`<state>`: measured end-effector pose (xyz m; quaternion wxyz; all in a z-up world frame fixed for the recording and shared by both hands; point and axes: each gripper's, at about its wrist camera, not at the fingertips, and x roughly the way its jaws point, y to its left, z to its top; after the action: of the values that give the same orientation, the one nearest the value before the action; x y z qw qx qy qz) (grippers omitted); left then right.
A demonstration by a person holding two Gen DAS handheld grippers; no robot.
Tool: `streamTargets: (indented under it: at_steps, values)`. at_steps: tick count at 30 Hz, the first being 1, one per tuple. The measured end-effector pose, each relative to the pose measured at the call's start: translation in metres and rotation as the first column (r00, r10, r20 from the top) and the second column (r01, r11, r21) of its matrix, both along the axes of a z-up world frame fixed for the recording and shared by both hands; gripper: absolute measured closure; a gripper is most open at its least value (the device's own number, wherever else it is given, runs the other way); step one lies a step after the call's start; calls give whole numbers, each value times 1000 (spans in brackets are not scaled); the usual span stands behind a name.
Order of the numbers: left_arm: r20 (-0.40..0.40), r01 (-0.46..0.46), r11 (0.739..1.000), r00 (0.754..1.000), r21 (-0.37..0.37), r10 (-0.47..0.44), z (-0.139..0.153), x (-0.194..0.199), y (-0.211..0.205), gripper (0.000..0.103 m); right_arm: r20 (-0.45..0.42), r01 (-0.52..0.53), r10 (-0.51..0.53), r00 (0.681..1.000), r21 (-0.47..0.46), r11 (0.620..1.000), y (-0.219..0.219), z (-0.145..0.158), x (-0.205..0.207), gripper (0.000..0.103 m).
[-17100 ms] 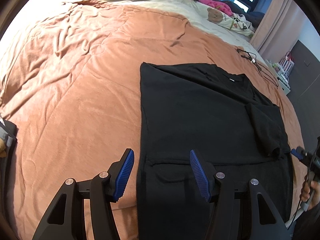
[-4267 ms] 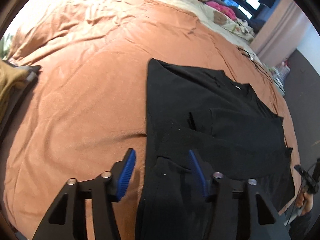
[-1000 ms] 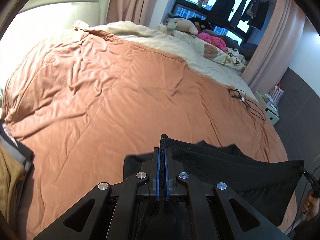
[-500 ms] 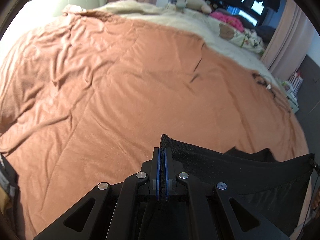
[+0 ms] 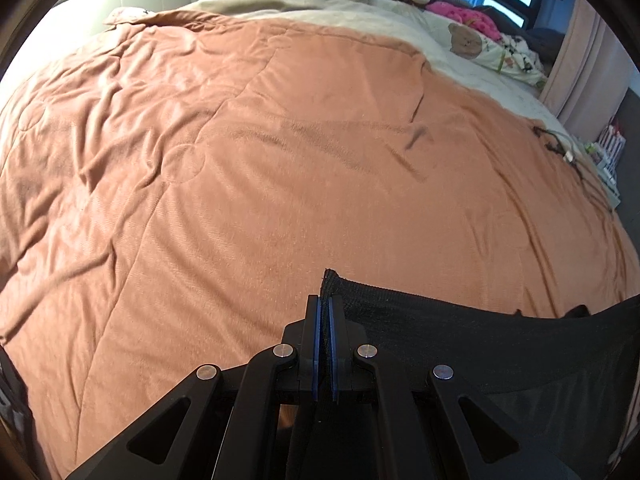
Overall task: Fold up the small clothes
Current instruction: 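Lift the folded shirt edge with the left gripper while the right gripper holds the other end, then lay the folded black shirt down and open both grippers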
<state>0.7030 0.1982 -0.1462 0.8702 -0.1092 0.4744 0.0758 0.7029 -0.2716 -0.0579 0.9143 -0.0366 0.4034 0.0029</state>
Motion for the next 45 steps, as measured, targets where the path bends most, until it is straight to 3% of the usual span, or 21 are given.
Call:
streamTargets:
  at_steps: [3, 6, 8, 11, 12, 13, 15, 26, 28, 30, 36, 40, 42, 45]
  values:
    - [-24, 1, 1000, 1000, -2, -1, -18, 16, -4, 99, -33, 38, -38, 999, -6, 999, -1, -19, 10, 100]
    - [-120, 0, 1000, 993, -25, -3, -42, 27, -10, 99, -87, 60, -61, 994, -11, 998, -1, -39, 22, 99]
    - [-122, -1, 1000, 993, -1, 1, -43, 26, -13, 93, -125, 65, -66, 990, -16, 998, -3, -44, 28, 96]
    - [-129, -5, 1000, 992, 10, 6, -35, 19, -8, 72, -118, 87, -85, 989, 11, 996, -14, -34, 26, 68]
    - [-120, -7, 1000, 993, 15, 9, -30, 15, -5, 67, -98, 95, -93, 991, 22, 995, -19, -27, 21, 49]
    - [-104, -15, 1000, 994, 19, 17, -23, 8, 0, 66, -84, 99, -96, 992, 28, 995, -23, -21, 17, 39]
    - [-94, -29, 1000, 995, 8, 30, -14, -3, 7, 58, -77, 95, -90, 993, 60, 994, -30, -14, 5, 39]
    - [-65, -5, 1000, 998, -14, 4, 24, -91, 16, 52, -90, 79, -65, 994, 156, 985, -58, 5, -85, 39]
    - [-62, -8, 999, 998, -35, 6, 29, -108, 18, 50, -89, 69, -54, 995, 180, 981, -62, 10, -104, 39]
    - [-55, -14, 998, 998, -61, 11, 32, -127, 19, 41, -85, 59, -44, 995, 192, 980, -65, 12, -125, 39]
    - [-44, -38, 992, 999, -121, 33, 35, -173, 17, 34, -79, 71, -53, 995, 254, 965, -79, 19, -175, 39]
    - [-26, -58, 987, 998, -149, 55, 38, -207, 13, 19, -60, 75, -59, 996, 312, 947, -87, 20, -211, 20]
    - [-14, -63, 982, 998, -178, 61, 37, -225, 11, 9, -72, 83, -62, 995, 340, 937, -90, 16, -226, 17]
    - [-18, -87, 972, 996, -216, 85, 32, -248, 6, 5, -78, 104, -79, 994, 395, 913, -98, 8, -246, 16]
